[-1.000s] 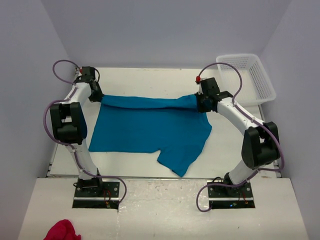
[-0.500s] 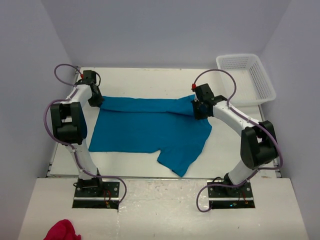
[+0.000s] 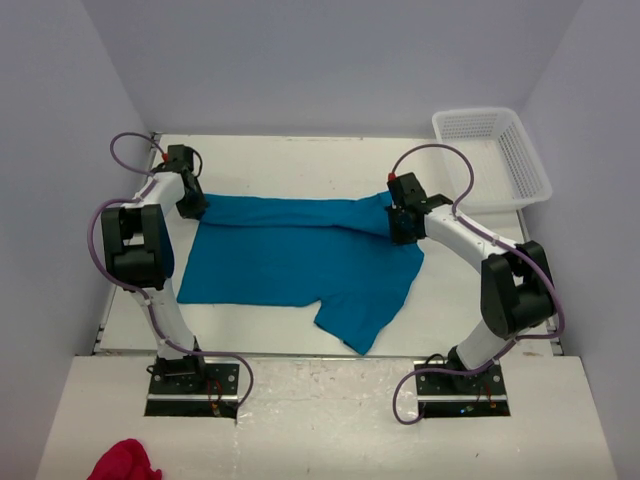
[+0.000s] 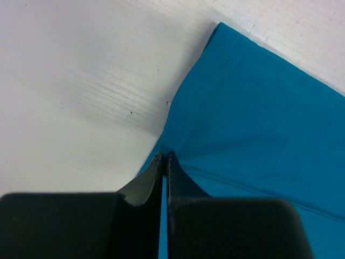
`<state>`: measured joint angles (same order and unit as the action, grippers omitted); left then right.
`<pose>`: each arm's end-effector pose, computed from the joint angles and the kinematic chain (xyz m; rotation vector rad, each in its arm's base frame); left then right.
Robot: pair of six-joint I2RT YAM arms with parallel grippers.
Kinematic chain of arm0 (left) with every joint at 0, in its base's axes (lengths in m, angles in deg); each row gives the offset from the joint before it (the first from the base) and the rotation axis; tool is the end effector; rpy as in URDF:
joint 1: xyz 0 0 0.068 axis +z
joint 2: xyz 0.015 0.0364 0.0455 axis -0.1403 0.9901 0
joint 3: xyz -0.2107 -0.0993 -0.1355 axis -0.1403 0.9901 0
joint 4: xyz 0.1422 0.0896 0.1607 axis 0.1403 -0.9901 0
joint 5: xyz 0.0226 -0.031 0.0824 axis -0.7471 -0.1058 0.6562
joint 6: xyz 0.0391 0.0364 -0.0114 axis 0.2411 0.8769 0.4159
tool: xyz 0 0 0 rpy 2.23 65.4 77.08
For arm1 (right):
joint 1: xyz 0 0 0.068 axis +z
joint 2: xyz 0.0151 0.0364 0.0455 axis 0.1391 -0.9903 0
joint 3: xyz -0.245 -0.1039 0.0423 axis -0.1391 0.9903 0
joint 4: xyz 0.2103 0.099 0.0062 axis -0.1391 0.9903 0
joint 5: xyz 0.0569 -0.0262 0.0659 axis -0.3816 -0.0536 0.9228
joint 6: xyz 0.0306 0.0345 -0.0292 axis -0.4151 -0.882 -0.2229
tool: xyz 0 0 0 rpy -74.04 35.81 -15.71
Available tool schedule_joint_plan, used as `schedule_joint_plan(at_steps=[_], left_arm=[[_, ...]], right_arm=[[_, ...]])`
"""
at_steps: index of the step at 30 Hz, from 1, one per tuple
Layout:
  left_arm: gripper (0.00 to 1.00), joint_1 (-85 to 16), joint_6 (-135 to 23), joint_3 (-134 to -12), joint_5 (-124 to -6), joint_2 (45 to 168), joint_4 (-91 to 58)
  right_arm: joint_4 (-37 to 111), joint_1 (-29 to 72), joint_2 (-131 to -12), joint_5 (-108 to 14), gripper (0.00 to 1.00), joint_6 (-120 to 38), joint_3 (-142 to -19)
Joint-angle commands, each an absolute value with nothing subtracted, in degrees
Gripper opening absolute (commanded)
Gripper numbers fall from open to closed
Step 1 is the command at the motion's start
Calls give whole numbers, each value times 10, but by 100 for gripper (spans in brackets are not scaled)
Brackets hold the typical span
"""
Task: Fold and stack the t-shirts
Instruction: Fold the flattened tshirt in 1/3 of the way
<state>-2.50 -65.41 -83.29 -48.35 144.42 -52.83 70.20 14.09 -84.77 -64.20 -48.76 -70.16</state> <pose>0.3811 0.0425 0.1966 -0.6496 2.6089 0.1132 0.2864 0.1098 0.2260 -0.1206 2.6271 -0.0041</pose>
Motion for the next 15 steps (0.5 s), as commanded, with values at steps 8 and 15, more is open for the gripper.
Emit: schedule_joint_plan(at_steps=[8, 15], left_arm=[[0, -21, -657, -829, -464, 1419, -524], [17, -22, -693, -826, -454, 1422, -533]], right_arm=[[717, 142, -831, -686, 0, -510, -688], [701, 142, -858, -671, 0, -515, -659]])
